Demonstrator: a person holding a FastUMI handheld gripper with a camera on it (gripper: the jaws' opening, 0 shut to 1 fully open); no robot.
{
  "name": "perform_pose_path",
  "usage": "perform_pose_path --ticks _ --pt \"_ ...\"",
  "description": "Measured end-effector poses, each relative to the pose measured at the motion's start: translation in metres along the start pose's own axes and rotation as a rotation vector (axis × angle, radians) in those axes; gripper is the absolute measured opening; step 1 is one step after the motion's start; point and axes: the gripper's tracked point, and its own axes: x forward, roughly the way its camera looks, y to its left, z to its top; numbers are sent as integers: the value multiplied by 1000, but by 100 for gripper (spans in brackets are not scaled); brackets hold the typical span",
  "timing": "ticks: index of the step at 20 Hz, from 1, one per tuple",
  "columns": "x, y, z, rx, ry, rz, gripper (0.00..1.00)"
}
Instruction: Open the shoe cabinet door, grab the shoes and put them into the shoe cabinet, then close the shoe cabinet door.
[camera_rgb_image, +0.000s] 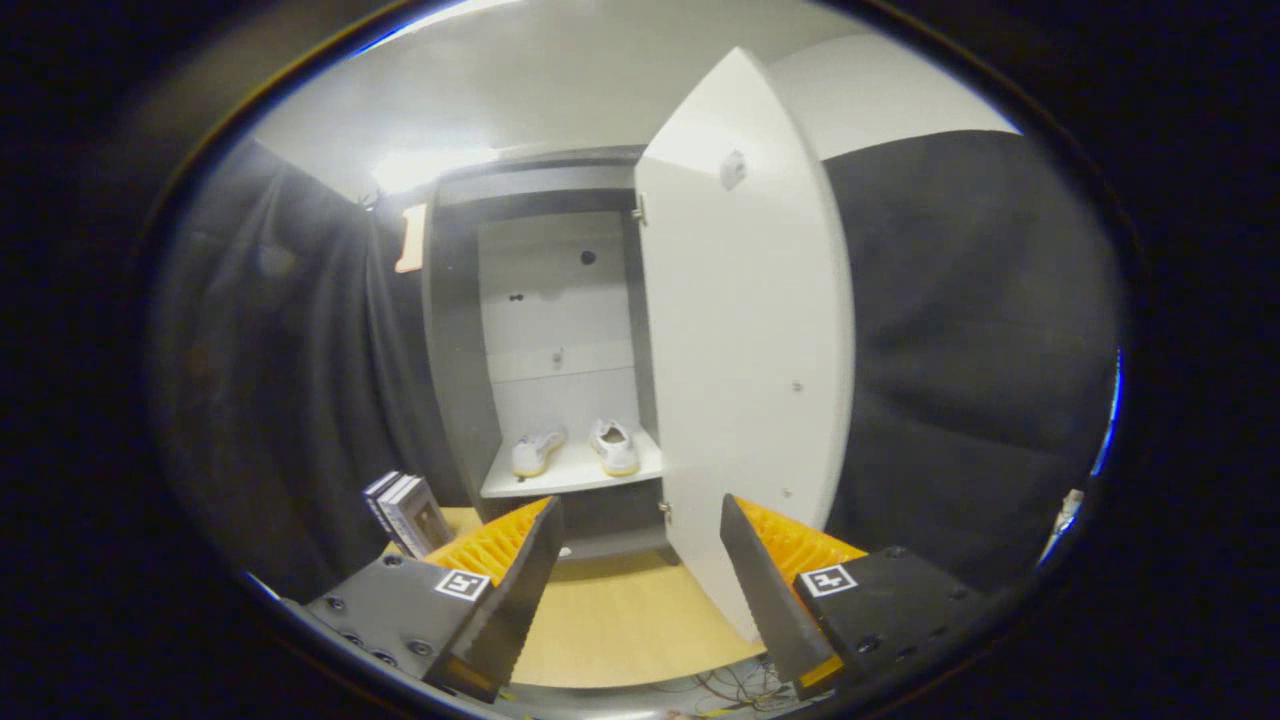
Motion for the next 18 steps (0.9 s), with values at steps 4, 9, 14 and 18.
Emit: perform_pose_path --ticks 4,9,14,18 --pt "-1 -80 9 -14 0 -76 96" --pt "34 -166 38 -41 -24 -83 96" --pt "105 -204 57 -66 -35 0 95" --pt "164 -198 64 -68 -44 85 95"
